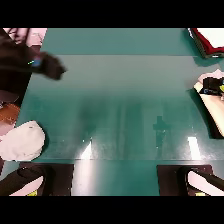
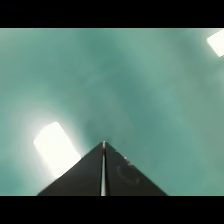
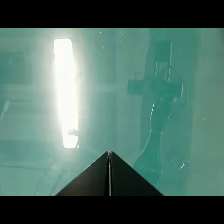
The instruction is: Fold the shirts.
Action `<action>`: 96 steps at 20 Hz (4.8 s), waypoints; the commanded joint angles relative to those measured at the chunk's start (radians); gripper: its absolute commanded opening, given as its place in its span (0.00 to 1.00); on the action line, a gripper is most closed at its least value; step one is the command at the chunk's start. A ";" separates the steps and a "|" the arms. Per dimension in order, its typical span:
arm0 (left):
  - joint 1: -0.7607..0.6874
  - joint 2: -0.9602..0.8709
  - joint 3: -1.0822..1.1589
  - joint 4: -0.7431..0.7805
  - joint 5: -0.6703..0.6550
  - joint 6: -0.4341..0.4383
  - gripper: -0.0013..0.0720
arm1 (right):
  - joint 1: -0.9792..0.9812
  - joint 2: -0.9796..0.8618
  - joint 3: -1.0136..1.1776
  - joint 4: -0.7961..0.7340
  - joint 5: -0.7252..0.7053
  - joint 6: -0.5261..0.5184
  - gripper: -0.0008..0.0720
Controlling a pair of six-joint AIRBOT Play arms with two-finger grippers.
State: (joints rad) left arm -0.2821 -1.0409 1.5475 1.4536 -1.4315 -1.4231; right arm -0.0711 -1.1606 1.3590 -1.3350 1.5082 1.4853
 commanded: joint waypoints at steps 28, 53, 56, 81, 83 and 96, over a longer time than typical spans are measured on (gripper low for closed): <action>0.170 0.172 -0.173 -0.215 0.226 0.095 0.05 | -0.003 0.108 0.000 0.007 -0.108 -0.027 0.04; 0.009 -0.232 -0.200 -0.306 -0.003 0.002 0.70 | -0.002 0.235 0.000 0.004 -0.256 -0.027 0.04; -0.046 -0.100 -0.534 -0.393 0.173 -0.021 0.70 | -0.002 0.234 0.000 0.004 -0.261 -0.027 0.04; -0.059 0.164 -0.324 -0.381 0.163 -0.044 0.05 | 0.005 -0.022 0.000 0.529 -0.159 -0.101 0.62; -0.037 0.190 -0.221 -0.332 0.123 -0.044 0.05 | 0.045 -0.120 0.000 0.558 -0.144 -0.100 0.66; -0.037 0.186 -0.127 -0.196 0.001 -0.070 0.05 | 0.619 -0.642 0.000 0.684 -0.204 -0.178 0.75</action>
State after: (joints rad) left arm -0.3202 -0.8558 1.4151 1.2457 -1.4151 -1.4899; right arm 0.4625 -1.7168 1.3590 -0.7296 1.3231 1.3228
